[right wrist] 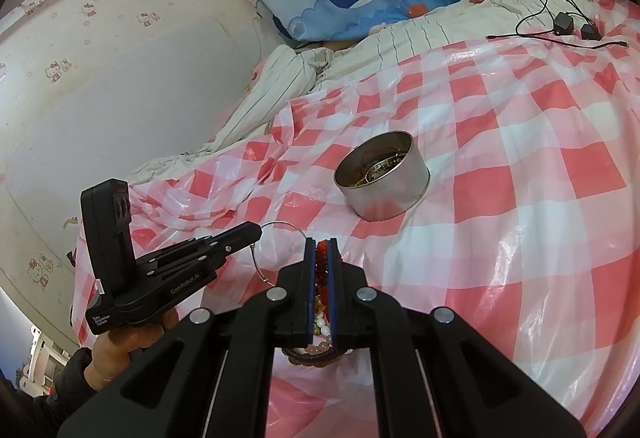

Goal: Organize jewelry

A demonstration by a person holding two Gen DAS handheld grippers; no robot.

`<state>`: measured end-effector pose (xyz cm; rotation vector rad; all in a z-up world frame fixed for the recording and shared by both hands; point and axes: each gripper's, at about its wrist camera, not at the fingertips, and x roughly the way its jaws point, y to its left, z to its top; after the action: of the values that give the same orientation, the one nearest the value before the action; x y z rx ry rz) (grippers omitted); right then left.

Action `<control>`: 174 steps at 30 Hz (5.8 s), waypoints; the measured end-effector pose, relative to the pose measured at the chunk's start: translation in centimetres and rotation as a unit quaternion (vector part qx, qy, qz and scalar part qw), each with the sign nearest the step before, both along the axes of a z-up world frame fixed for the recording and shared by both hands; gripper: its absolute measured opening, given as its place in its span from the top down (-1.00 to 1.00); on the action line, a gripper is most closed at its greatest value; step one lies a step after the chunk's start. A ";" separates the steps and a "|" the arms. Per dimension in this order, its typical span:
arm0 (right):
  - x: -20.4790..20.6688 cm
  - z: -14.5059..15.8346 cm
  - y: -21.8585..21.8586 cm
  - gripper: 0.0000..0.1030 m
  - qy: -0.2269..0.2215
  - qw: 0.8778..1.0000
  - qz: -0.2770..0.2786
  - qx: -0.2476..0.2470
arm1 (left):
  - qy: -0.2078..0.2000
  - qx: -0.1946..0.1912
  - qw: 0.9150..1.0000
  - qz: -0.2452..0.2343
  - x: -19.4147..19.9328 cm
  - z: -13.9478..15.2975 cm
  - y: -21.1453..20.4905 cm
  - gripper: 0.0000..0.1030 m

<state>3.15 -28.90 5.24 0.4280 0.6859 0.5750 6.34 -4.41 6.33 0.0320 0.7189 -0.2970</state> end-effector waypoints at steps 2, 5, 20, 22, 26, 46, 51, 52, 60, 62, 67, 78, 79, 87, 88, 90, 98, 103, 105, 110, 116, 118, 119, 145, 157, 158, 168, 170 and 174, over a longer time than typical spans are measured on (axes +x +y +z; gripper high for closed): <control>0.0 0.1 0.0 0.88 0.000 1.000 0.000 0.001 | 0.000 0.000 1.000 0.000 0.0 0.0 0.0 0.97; 0.0 0.1 0.0 0.88 0.000 1.000 0.001 0.000 | 0.000 0.000 1.000 0.000 0.0 0.0 0.0 0.97; 0.1 0.2 0.0 0.88 0.000 1.000 0.000 0.001 | 0.001 0.000 1.000 0.002 0.2 -0.1 -0.1 0.96; 0.1 0.2 -0.2 0.88 0.001 1.000 -0.005 0.003 | 0.002 0.000 1.000 0.002 0.2 -0.1 -0.1 0.96; 0.4 0.1 -0.6 0.88 0.006 1.000 -0.006 0.017 | -0.001 -0.001 1.000 0.000 0.2 0.0 -0.1 0.96; 4.3 4.0 0.0 0.88 -0.035 0.999 -0.003 0.040 | -0.043 -0.050 0.997 -0.027 2.8 4.1 -2.2 0.96; 6.9 5.6 0.2 0.88 -0.055 0.998 -0.004 0.028 | -0.054 -0.067 0.996 -0.027 5.0 5.2 -2.7 0.96; 7.7 5.9 0.5 0.88 -0.061 0.998 -0.003 0.022 | -0.056 -0.074 0.995 -0.027 5.7 5.3 -2.7 0.96; 14.2 1.4 2.7 0.13 0.012 0.998 -0.015 -0.064 | 0.042 -0.050 0.998 -0.010 12.5 -0.2 -4.9 0.90; 13.2 1.5 2.5 0.13 0.005 0.997 -0.013 -0.071 | 0.037 -0.043 0.998 -0.017 11.3 -0.7 -4.6 0.89; 9.9 1.8 1.3 0.12 0.004 0.998 -0.012 -0.059 | 0.046 -0.059 0.997 0.007 6.6 -1.0 -1.7 0.41; -1.9 -4.4 -1.3 -0.23 0.090 0.993 -0.065 -0.042 | 0.065 -0.089 0.992 0.062 -5.2 -5.1 2.9 -0.16; -2.2 -5.1 -1.2 -0.24 0.098 0.992 -0.069 -0.043 | 0.056 -0.092 0.992 0.066 -5.8 -5.3 3.0 -0.17; -2.2 -5.6 -0.2 -0.44 0.074 0.993 -0.064 -0.066 | 0.053 -0.118 0.990 0.054 -6.1 -5.7 3.4 -0.34; -2.3 -5.7 -0.4 -0.46 0.073 0.993 -0.062 -0.062 | 0.053 -0.123 0.990 0.053 -6.2 -5.6 3.5 -0.36; -2.4 -5.7 -0.4 -0.49 0.070 0.994 -0.057 -0.057 | 0.050 -0.137 0.988 0.053 -6.7 -5.7 3.8 -0.39; -2.1 -5.6 1.5 -0.57 0.072 0.989 -0.061 -0.115 | 0.039 -0.147 0.987 0.050 -8.9 -5.8 4.0 -0.50; -2.4 -5.7 0.6 -0.64 0.066 0.992 -0.063 -0.090 | -0.037 -0.136 0.988 0.060 -10.7 -3.7 3.6 -0.50; -2.4 -5.6 0.8 -0.65 0.066 0.990 -0.070 -0.103 | -0.043 -0.139 0.989 0.034 -10.3 -2.7 2.2 -0.50; -2.6 -5.5 0.5 -0.67 0.066 0.986 -0.110 -0.111 | -0.002 -0.097 0.995 -0.022 -6.4 -2.0 -1.7 -0.50; -2.6 -5.6 -0.9 -0.67 0.067 0.984 -0.141 -0.081 | 0.075 -0.103 0.991 -0.048 -2.2 -4.3 -3.0 -0.10; -2.6 -5.6 -1.0 -0.67 0.066 0.984 -0.147 -0.081 | 0.095 -0.109 0.988 -0.058 -1.8 -5.2 -3.1 0.02; -2.6 -5.6 -1.0 -0.67 0.066 0.983 -0.149 -0.082 | 0.100 -0.110 0.987 -0.059 -1.7 -5.5 -3.1 0.06; -3.8 -3.9 0.2 -0.72 0.020 0.982 -0.152 -0.106 | 0.124 -0.233 0.962 0.069 0.4 -5.1 4.1 0.79; -2.5 -2.2 7.8 -0.06 0.006 0.986 0.034 -0.164 | 0.115 -0.239 0.957 0.120 0.9 -5.1 6.2 0.78; -1.9 -2.1 8.3 -0.06 0.007 0.982 0.049 -0.181 | 0.114 -0.239 0.956 0.122 0.9 -5.1 6.2 0.78; 2.2 -4.9 10.2 -0.28 0.045 0.953 0.104 -0.280 | 0.118 -0.233 0.958 0.119 1.0 -5.4 5.8 0.78; 2.0 -4.6 10.0 0.17 0.044 0.954 0.110 -0.277 | 0.121 -0.230 0.958 0.120 1.1 -5.6 5.6 0.78; 0.6 -3.3 8.7 0.62 0.048 0.959 0.109 -0.256 | 0.124 -0.230 0.957 0.125 1.1 -5.7 5.6 0.78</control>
<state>3.77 -20.22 1.89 -0.1074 0.9499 0.5617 7.43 1.18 0.63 -0.5443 0.8769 -0.2218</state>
